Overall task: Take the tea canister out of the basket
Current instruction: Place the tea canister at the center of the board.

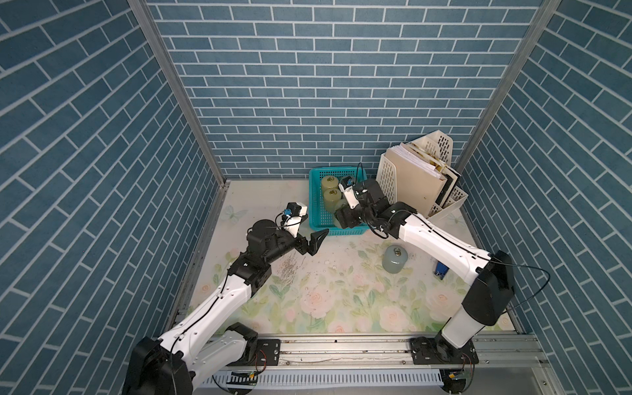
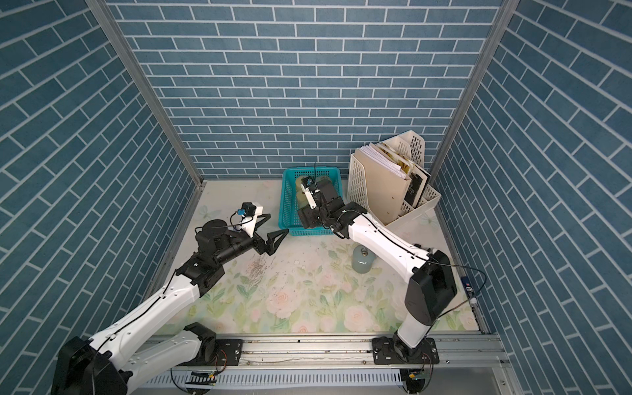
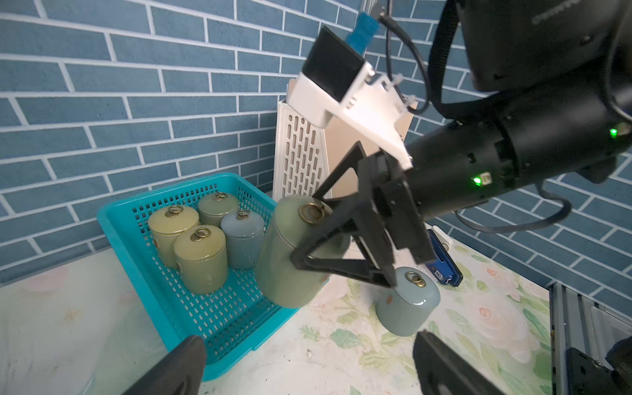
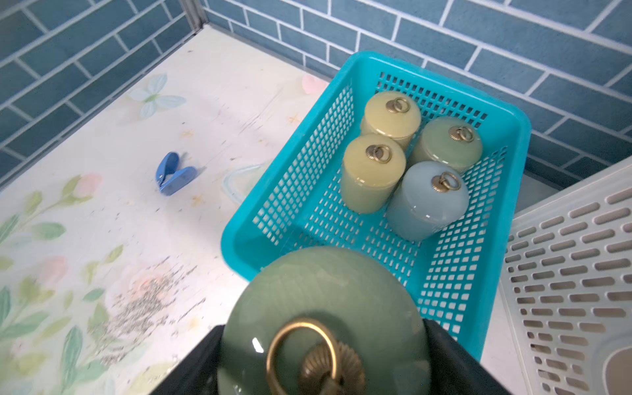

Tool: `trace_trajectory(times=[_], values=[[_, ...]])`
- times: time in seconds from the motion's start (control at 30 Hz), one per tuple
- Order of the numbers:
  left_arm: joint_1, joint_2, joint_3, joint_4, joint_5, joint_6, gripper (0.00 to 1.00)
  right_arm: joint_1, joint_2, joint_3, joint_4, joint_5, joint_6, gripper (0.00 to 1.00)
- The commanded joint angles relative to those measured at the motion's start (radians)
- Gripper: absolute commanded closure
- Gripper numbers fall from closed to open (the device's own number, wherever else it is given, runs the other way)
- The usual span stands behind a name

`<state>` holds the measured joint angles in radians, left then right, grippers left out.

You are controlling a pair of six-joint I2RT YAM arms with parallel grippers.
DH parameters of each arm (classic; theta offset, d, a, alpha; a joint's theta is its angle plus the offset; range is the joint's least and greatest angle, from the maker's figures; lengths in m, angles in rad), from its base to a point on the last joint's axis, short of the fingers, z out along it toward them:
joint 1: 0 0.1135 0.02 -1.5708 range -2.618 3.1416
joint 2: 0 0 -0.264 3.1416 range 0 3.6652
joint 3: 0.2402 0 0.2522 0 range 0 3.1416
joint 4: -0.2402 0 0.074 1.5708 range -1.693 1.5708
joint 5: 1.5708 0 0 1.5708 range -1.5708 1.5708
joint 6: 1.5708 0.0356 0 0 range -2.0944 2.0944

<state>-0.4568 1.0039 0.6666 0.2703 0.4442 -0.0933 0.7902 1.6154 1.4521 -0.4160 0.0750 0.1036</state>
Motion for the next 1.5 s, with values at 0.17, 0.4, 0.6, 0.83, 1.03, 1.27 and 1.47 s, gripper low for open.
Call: trace_trajectory(times=[0.17,0.4,0.6,0.83,1.03,1.27,1.47], values=[[-0.009,0.005,-0.039,0.060,0.077,0.028,0.00,0.038,-0.211,-0.245,0.099,-0.034,-0.007,1.00],[-0.038,0.070,-0.032,0.055,0.085,0.040,0.00,0.038,-0.291,-0.430,0.120,0.006,0.069,1.00],[-0.082,0.163,0.006,0.036,0.094,0.053,0.00,0.037,-0.316,-0.567,0.193,0.033,0.136,1.00],[-0.140,0.244,0.024,0.049,0.064,0.067,0.00,0.038,-0.302,-0.631,0.205,0.125,0.153,1.00],[-0.156,0.270,0.025,0.061,0.052,0.069,0.00,0.038,-0.286,-0.634,0.217,0.149,0.148,1.00],[-0.160,0.280,0.027,0.061,0.053,0.073,0.00,0.032,-0.251,-0.627,0.224,0.156,0.137,1.00],[-0.160,0.284,0.024,0.062,0.062,0.080,0.00,0.023,-0.246,-0.630,0.223,0.154,0.136,1.00]])
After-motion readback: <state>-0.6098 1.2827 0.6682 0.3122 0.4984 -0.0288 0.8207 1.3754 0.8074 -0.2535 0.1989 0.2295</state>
